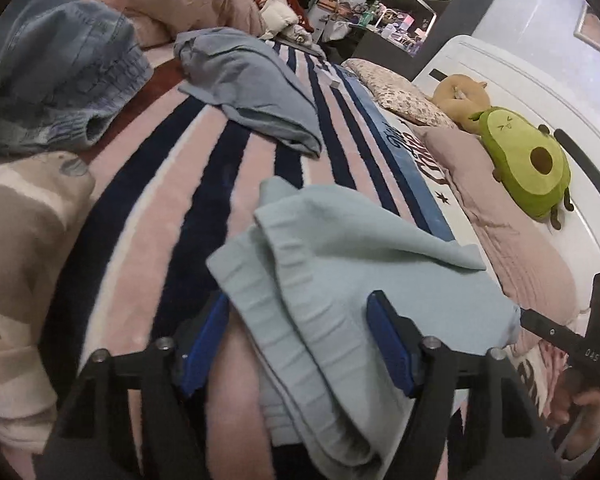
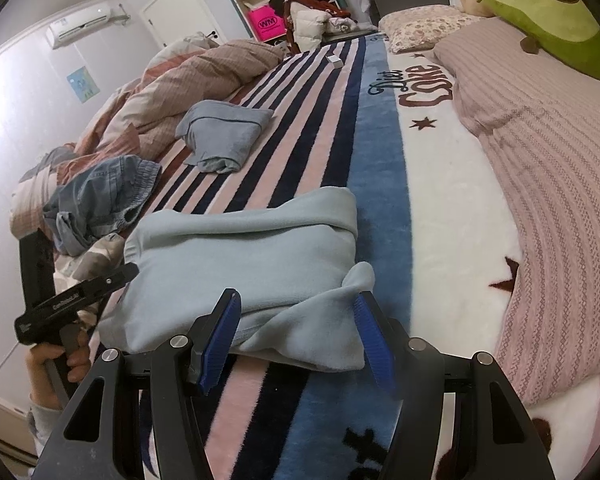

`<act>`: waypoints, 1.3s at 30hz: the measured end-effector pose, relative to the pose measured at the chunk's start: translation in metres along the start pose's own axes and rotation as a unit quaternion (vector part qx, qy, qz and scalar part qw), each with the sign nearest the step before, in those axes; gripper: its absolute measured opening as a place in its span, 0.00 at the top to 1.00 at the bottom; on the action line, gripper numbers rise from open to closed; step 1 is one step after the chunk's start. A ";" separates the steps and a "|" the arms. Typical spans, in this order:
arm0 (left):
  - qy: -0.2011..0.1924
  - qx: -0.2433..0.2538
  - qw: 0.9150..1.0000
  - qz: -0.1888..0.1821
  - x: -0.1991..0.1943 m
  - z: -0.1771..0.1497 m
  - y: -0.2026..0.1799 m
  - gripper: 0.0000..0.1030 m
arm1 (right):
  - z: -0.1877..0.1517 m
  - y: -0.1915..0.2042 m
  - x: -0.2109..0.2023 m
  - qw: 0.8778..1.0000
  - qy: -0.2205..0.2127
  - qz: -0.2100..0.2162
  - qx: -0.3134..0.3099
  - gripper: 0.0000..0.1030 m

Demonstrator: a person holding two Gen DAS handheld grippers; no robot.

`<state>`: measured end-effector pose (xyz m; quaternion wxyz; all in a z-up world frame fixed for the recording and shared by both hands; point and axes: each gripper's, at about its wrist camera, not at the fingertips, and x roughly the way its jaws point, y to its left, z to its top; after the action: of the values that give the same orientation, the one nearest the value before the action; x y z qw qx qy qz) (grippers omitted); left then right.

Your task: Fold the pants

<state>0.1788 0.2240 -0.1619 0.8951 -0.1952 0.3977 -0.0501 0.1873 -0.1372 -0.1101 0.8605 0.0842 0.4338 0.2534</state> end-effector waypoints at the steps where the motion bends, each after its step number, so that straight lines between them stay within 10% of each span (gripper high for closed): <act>1: -0.001 0.006 1.000 0.007 0.001 0.001 -0.003 0.57 | 0.000 0.000 0.000 1.000 0.000 -0.001 0.000 0.46; 9: -0.060 0.098 0.990 0.085 -0.013 0.014 -0.046 0.76 | -0.001 0.001 0.000 1.000 0.001 0.000 0.003 0.46; 12: -0.084 0.116 0.988 0.060 -0.022 0.018 -0.056 0.94 | 0.000 0.001 0.000 1.000 0.000 0.002 0.005 0.46; 15: -0.078 0.112 0.991 0.004 -0.026 0.025 -0.059 0.95 | 0.000 0.001 0.000 1.000 0.000 0.002 0.005 0.46; 19: -0.063 0.102 0.988 0.094 -0.011 0.032 -0.044 0.95 | 0.000 0.001 0.000 1.000 -0.001 -0.001 0.002 0.46; 24: -0.039 0.080 0.991 0.103 -0.006 0.029 -0.018 0.95 | 0.009 0.001 0.002 1.000 -0.004 -0.012 -0.019 0.46; 29: -0.056 0.101 0.993 0.024 -0.023 0.024 -0.046 0.61 | 0.033 0.007 0.012 0.996 -0.002 -0.022 -0.082 0.48; 35: -0.001 0.182 0.975 -0.124 0.001 0.001 -0.111 0.59 | 0.046 0.002 0.045 0.990 0.036 -0.046 -0.125 0.48; 39: 0.026 0.203 0.972 -0.113 0.029 -0.007 -0.124 0.59 | 0.048 -0.010 0.059 0.990 0.043 -0.063 -0.118 0.48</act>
<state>0.2019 0.1011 -0.1380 0.8938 -0.0516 0.3781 -0.2354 0.2584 -0.1122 -0.1259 0.8591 -0.0562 0.4423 0.2513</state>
